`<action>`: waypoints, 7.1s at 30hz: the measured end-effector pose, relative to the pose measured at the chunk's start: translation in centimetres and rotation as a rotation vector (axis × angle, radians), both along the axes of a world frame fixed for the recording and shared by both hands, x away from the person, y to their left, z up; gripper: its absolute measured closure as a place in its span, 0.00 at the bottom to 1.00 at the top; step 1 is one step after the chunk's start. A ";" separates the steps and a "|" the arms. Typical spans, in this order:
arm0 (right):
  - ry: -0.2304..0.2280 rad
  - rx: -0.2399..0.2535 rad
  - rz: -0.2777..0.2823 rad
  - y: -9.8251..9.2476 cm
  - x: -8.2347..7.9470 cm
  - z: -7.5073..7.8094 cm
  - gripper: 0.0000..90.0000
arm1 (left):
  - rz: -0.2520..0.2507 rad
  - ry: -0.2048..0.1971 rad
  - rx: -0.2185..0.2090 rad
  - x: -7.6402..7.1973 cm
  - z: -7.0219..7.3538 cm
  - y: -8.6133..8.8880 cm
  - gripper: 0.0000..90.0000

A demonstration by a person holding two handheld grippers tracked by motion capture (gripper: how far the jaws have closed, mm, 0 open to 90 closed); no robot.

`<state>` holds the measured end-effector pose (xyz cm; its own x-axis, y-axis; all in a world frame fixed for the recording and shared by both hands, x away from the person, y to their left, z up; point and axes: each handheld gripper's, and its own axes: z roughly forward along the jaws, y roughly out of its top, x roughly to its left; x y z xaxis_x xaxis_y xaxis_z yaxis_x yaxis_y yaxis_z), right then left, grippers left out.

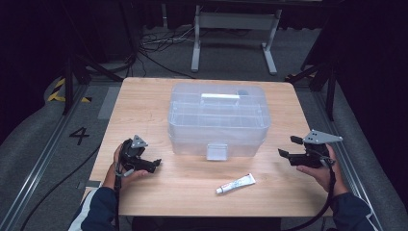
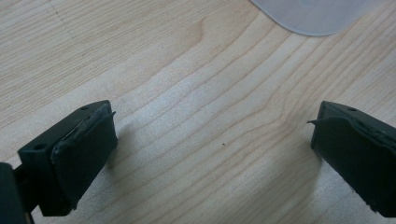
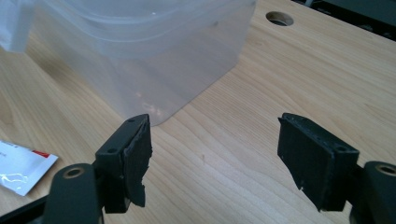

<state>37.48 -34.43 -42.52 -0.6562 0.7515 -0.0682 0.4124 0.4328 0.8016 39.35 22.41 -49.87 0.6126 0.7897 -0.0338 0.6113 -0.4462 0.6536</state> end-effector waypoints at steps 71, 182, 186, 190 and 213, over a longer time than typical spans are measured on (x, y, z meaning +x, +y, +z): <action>-0.196 0.015 0.138 6.1 1.1 9.8 0.33 | 0.005 0.005 -0.002 -0.1 0.0 -0.1 0.00; -0.016 -0.128 0.147 17.1 12.2 12.6 0.80 | -0.059 -0.031 -0.029 -0.7 0.5 0.0 0.33; -0.008 -0.131 0.150 17.1 12.4 12.7 0.80 | -0.056 -0.036 -0.048 -0.6 0.8 0.1 0.37; -0.002 -0.134 0.151 17.1 12.5 12.8 0.80 | -0.057 -0.078 -0.077 -0.7 1.9 0.2 0.43; 0.024 -0.144 0.139 17.3 12.9 13.3 0.79 | -0.166 -0.252 -0.211 -1.2 7.3 -2.3 1.00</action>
<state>50.43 -17.13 -29.18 -0.7555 0.6373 -0.1519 0.3589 0.5966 0.7179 38.14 20.08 -42.58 0.7417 0.6705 -0.0174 0.3501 -0.3649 0.8627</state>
